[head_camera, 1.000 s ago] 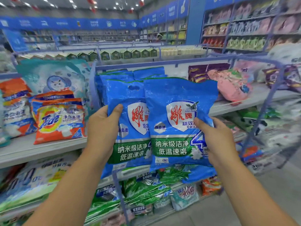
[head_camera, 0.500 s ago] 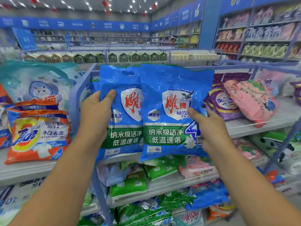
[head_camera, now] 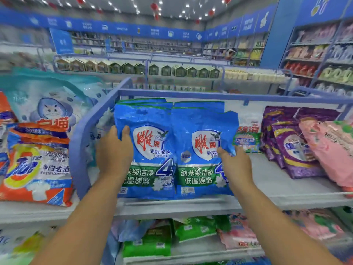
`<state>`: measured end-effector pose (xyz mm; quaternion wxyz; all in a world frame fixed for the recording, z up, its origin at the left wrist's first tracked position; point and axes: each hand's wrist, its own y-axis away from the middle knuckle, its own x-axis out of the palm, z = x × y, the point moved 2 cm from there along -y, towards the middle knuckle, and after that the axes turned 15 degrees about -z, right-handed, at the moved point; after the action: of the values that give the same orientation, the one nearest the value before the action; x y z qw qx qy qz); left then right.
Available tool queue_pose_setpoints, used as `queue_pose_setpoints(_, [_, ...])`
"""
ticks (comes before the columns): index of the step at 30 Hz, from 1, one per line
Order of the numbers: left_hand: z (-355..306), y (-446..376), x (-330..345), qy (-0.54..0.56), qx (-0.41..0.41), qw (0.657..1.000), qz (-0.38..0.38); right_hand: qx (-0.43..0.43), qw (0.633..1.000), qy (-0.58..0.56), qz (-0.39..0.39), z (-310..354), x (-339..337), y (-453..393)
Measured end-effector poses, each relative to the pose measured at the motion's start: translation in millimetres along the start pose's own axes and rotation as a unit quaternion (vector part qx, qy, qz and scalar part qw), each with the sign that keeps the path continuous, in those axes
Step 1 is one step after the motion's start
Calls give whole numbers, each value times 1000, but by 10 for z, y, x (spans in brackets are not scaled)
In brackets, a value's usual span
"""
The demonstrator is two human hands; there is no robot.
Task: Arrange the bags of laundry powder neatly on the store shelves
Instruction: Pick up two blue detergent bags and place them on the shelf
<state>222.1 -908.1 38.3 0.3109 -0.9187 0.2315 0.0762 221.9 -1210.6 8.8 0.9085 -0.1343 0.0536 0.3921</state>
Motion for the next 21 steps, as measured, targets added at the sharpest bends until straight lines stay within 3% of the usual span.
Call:
queue_pose_setpoints(3, [215,118,161,-77,12,997,6,16,997,75,-6,-338,142,-70])
queue_pose_setpoints(6, [233,185,108,-45,19,999,-5,-25,991,128,6,-295,178,-150])
queue_pose_setpoints(9, [-38,452,-179,14,181,982,-44,-179,976,118,-34,-121,4,-44])
queue_pose_setpoints(12, [-82,765,-77,-34,342,937,69,-324,937,101,82,-11,-1,144])
queue_pose_setpoints(14, [83,808,157,-143,340,920,133,-377,889,186,182,-90,186,172])
queue_pose_setpoints(16, [159,780,289,-192,311,919,147,-397,857,252,209,-176,368,116])
queue_pose_setpoints(21, [191,787,349,-189,322,921,112,-381,869,267,170,-275,485,55])
